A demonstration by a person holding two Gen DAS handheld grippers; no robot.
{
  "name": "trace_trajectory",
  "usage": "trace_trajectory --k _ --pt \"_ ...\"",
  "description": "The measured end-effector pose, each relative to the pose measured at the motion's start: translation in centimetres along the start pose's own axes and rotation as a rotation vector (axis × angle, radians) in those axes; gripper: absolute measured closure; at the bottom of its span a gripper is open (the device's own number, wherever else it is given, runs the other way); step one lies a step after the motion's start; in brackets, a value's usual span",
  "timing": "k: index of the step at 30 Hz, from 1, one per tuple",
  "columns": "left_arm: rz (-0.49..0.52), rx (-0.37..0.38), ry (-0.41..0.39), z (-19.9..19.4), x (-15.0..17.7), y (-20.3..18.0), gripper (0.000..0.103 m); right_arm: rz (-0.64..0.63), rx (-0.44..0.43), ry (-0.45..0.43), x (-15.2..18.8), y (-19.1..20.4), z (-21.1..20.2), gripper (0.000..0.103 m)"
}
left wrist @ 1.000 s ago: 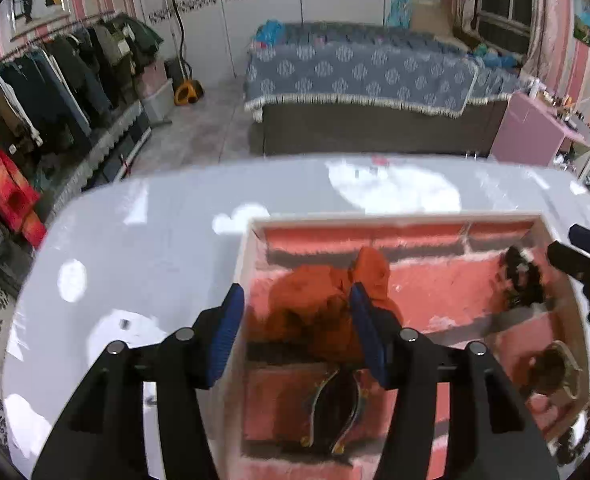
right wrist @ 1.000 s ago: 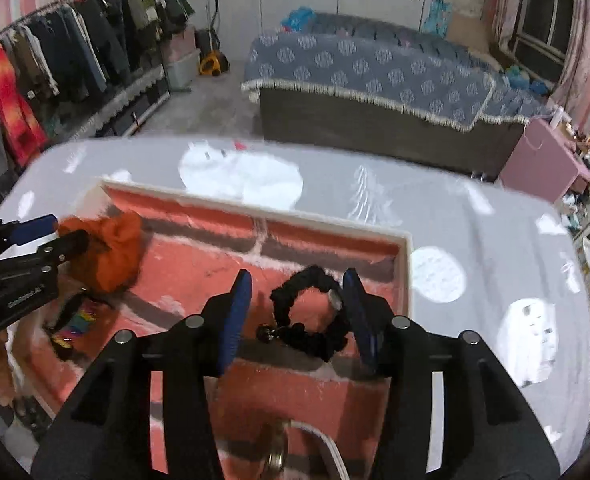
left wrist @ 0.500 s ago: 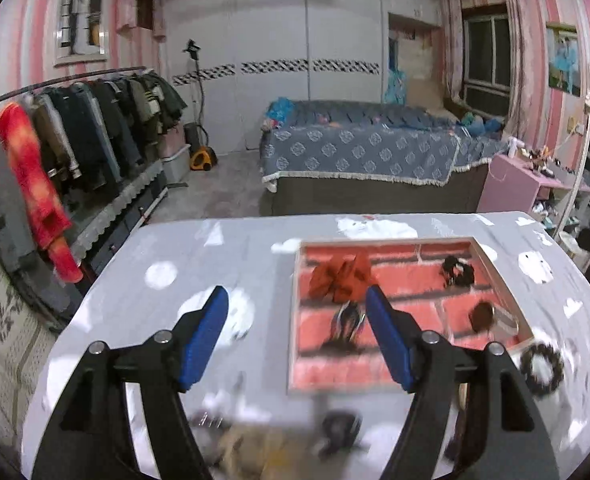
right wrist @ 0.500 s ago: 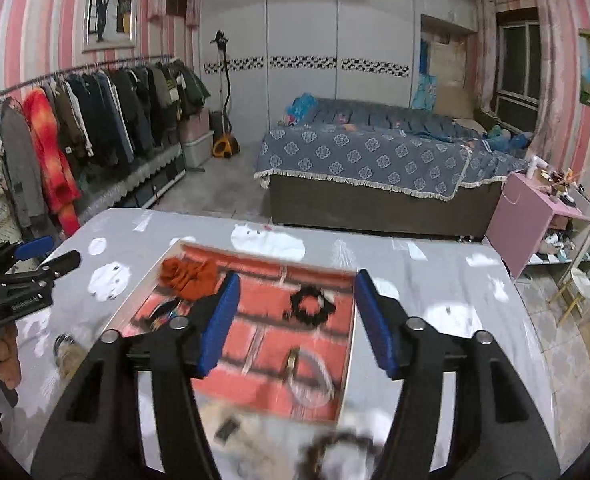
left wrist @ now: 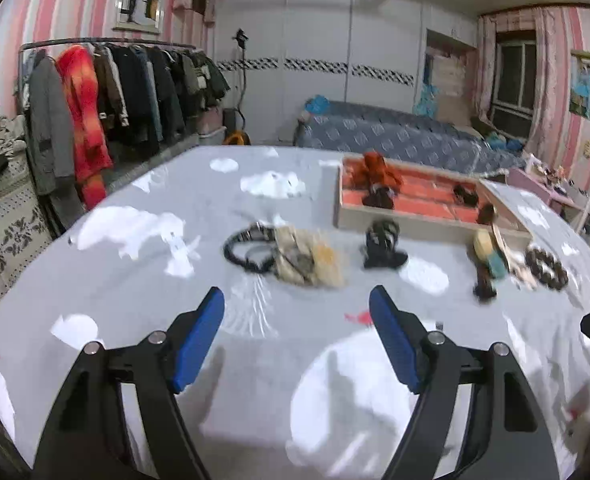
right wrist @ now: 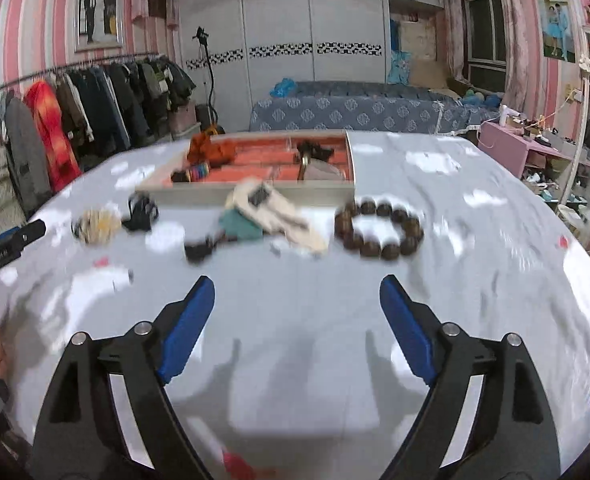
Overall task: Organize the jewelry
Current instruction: 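Move the left tool to the cream flower clip while the right tool approaches the card holder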
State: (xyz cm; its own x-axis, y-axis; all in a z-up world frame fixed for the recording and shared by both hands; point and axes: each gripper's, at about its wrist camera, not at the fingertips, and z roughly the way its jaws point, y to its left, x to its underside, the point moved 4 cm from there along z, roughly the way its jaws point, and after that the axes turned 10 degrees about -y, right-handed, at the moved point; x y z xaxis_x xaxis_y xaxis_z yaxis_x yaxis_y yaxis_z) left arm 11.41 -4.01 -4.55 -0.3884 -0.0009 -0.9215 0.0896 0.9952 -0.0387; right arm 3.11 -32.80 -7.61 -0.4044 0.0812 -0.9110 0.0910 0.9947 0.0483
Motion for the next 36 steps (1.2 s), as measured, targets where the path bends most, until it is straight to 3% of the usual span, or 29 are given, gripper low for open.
trace_trajectory --k 15,22,29,36 --pt "0.035 0.037 -0.001 -0.6 0.9 -1.3 0.029 0.022 -0.005 0.025 0.3 -0.3 0.5 0.02" --pt "0.028 0.066 -0.008 -0.3 -0.4 -1.4 0.029 0.022 -0.002 0.016 -0.4 -0.4 0.8 0.02" --pt "0.035 0.059 0.005 2.0 -3.2 -1.6 0.029 0.018 -0.007 -0.002 -2.6 -0.2 2.2 0.019" --pt "0.082 0.046 0.072 7.1 -3.9 -3.1 0.031 -0.009 -0.021 -0.004 -5.7 1.3 5.9 0.018"
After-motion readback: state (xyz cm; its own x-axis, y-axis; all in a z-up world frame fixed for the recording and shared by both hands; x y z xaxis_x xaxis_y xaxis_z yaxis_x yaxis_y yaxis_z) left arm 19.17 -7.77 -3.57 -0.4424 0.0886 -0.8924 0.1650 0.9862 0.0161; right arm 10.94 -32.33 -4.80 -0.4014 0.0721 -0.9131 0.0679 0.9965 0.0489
